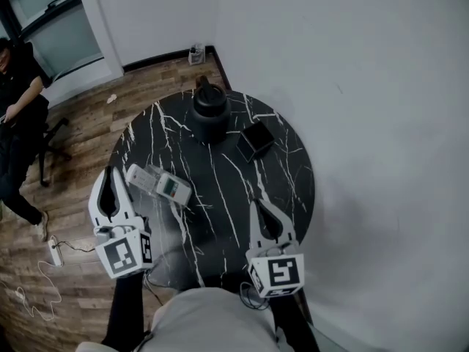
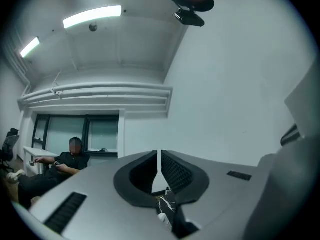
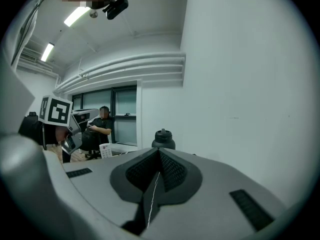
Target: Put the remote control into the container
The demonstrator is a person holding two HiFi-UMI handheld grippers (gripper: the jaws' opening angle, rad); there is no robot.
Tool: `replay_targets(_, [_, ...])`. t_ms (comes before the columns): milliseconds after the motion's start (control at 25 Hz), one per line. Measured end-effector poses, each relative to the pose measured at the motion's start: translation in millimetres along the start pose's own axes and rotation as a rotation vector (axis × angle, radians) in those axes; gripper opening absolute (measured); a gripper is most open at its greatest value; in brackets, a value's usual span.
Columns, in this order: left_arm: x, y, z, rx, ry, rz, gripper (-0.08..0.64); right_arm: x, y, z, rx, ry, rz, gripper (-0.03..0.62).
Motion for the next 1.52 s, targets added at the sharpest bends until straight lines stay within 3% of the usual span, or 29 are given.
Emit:
replay_targets(40, [-4, -2, 3, -0.006, 0.01, -0.026, 0.016, 0, 2, 2, 0.003, -0.009, 0.003, 0.005])
replay_targets(200, [-20, -7, 1, -0.102, 0.115, -0.151, 0.009, 0, 8, 8, 0.016, -0.03, 0.007, 0.005])
replay_targets(480, [-49, -17, -13, -0.082, 0.229, -0.179, 0.009, -6, 12, 14, 0.017, -0.06, -0.011, 0.005])
replay_targets(1520, [-76, -7, -11, -0.07, 0.248, -0.08, 0.009, -13, 20, 12, -0.006, -0.051, 0.017, 0.005])
Point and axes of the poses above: the fingertips, and each gripper's own axes: x forward along the fingers, y to its left, z out of its top, the point moved 10 cm from there along -x, backward along the fingers, and after that the axes turned 10 degrees about -z, right-handed, at the moved point
